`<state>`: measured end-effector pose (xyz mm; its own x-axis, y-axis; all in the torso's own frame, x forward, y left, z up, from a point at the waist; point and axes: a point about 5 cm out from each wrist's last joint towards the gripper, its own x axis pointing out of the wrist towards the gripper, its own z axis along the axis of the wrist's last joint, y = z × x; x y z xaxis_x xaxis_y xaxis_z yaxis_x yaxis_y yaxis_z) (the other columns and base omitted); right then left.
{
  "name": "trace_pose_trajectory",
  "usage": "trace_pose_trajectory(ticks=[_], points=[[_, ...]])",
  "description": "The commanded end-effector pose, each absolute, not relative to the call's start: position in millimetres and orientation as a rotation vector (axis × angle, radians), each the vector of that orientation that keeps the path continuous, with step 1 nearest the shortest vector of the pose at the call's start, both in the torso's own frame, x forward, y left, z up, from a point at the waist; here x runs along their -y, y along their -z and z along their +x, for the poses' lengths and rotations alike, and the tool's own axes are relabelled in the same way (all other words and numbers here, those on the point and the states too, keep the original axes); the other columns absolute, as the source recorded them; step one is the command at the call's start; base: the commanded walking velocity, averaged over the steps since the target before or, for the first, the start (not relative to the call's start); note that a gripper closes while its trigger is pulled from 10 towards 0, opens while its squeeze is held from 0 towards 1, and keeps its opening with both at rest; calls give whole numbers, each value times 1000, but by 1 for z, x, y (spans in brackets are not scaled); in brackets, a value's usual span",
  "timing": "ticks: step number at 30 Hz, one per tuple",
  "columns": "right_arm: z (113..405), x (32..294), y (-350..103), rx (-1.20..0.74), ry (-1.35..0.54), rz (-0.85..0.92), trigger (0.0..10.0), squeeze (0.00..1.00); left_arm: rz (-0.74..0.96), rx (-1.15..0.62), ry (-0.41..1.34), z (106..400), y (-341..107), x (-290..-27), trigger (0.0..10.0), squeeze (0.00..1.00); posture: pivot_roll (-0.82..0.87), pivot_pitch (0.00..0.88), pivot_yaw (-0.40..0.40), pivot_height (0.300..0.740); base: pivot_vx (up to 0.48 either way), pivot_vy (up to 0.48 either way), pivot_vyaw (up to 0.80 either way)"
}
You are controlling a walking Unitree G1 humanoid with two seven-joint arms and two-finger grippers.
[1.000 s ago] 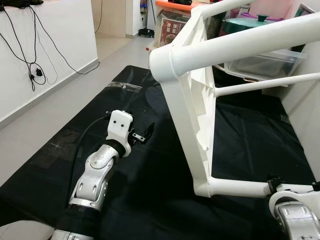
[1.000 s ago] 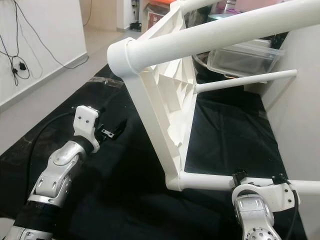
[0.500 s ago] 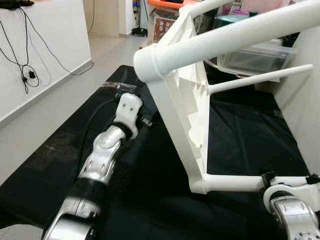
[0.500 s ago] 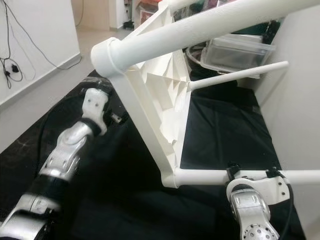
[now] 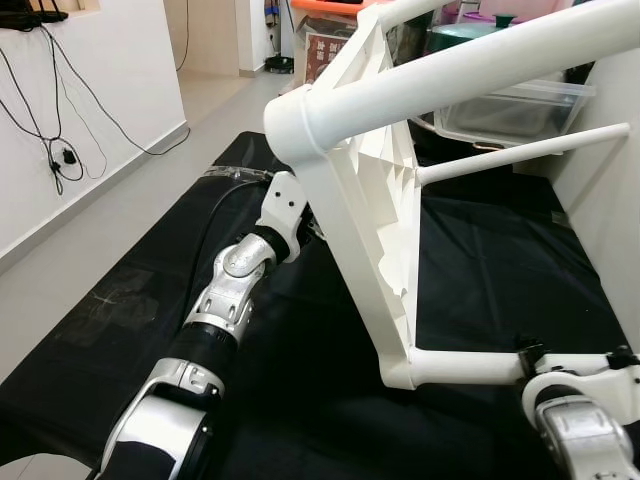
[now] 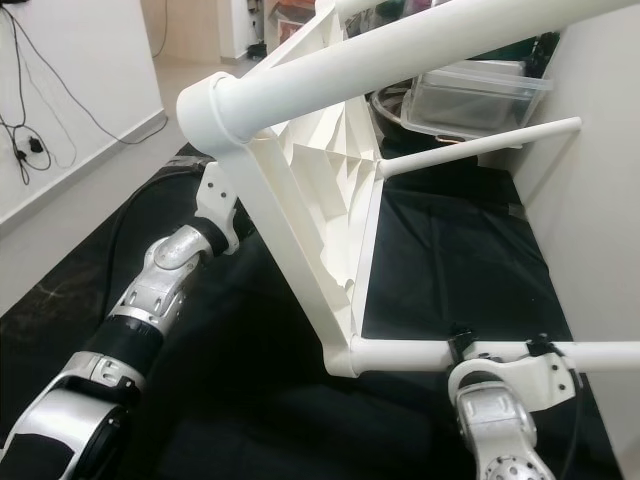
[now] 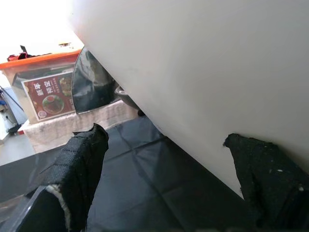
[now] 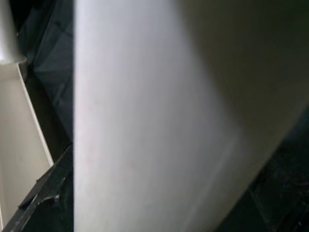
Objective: Building children table
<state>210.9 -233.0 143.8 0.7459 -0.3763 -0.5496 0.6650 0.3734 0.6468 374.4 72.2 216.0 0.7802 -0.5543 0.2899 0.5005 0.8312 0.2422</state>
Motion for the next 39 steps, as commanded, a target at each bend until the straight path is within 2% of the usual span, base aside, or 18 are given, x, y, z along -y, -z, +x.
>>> trace_pose_trajectory(ticks=[1,6,12,23,28,31,33,39], points=[[214,228,-155,-303,612,927,10000,0,162,368,592,375,-216,-69,10000,0,13,0,-45,740,0,0,0],[217,225,-171,-249,539,862,10000,0,163,378,596,377,-219,-69,10000,0,13,0,-45,740,0,0,0],[208,231,-172,-242,595,927,10000,0,166,389,597,379,-221,-69,10000,0,0,0,-38,740,0,0,0],[196,250,-178,-188,701,899,10000,0,180,393,592,382,-220,-74,10000,0,-11,0,-35,740,0,0,0],[201,266,-221,8,640,772,10000,0,183,389,588,382,-216,-75,10000,0,-14,0,-37,740,0,0,0],[203,266,-241,96,576,714,10000,0,182,389,586,382,-216,-75,10000,0,-14,0,-38,740,0,0,0],[207,261,-265,176,476,592,10000,0,181,388,581,382,-215,-77,10000,0,-14,0,-38,740,0,0,0],[208,260,-290,226,397,370,10000,0,180,391,579,383,-215,-77,10000,0,-10,0,-42,740,0,0,0]])
